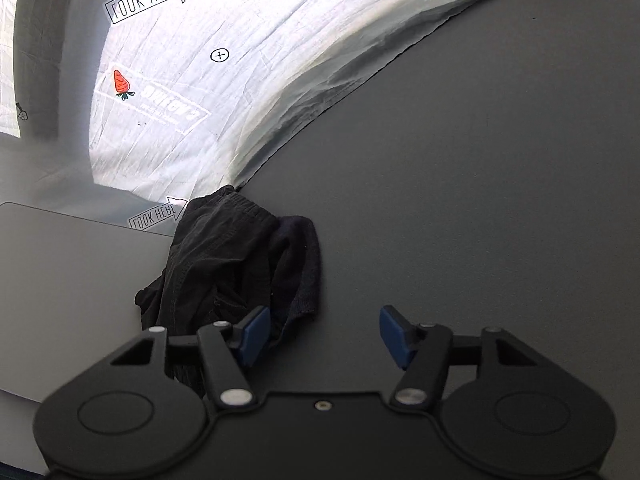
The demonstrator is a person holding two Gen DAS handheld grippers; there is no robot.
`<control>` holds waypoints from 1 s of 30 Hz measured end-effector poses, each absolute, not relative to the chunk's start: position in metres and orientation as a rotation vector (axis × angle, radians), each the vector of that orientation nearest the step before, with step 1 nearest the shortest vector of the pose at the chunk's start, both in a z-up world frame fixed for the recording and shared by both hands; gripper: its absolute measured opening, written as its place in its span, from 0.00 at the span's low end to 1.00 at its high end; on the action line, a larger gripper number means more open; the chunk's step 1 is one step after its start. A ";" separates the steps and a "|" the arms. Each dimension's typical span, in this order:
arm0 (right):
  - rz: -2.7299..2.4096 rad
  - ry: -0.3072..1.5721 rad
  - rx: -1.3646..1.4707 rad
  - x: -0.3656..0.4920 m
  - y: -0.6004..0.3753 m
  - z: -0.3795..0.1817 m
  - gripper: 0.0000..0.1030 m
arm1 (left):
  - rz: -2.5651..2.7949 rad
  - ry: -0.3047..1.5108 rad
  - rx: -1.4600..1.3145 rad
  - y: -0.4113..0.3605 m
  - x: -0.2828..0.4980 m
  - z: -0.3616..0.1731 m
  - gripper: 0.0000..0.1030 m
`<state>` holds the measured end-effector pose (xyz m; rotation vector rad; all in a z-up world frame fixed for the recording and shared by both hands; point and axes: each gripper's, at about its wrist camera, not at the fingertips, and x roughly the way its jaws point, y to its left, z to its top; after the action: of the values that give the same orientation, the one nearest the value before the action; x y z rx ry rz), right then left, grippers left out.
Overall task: Fold clothes
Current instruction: 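Close the right tool on the dark trousers while the left tool presses the pile, then lift the dark trousers with the right tool away from the pile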
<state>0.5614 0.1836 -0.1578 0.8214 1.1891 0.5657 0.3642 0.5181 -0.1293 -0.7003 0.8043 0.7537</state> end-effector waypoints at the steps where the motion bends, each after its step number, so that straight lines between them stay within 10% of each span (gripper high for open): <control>1: 0.582 1.202 0.871 0.569 0.198 -0.163 0.47 | 0.774 0.791 -0.718 0.534 0.368 -0.133 0.99; 5: 0.609 1.265 1.052 0.598 0.260 -0.185 0.18 | 0.853 0.770 -0.784 0.586 0.382 -0.150 0.99; 19: 0.656 1.336 1.336 0.640 0.380 -0.235 0.25 | 0.868 0.814 -0.819 0.631 0.413 -0.182 1.00; 23: 0.719 1.260 1.367 0.640 0.382 -0.227 0.47 | 0.863 0.819 -0.803 0.632 0.414 -0.182 1.00; 28: 0.715 1.268 1.329 0.651 0.403 -0.227 0.47 | 0.888 0.829 -0.783 0.626 0.417 -0.177 1.00; 30: 0.717 1.209 1.353 0.653 0.405 -0.216 0.26 | 0.895 0.840 -0.761 0.622 0.418 -0.170 1.00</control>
<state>0.6526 0.4052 -0.2164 1.3530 1.2089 0.7169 0.4180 0.6219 -0.1704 -0.7611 0.8397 0.8954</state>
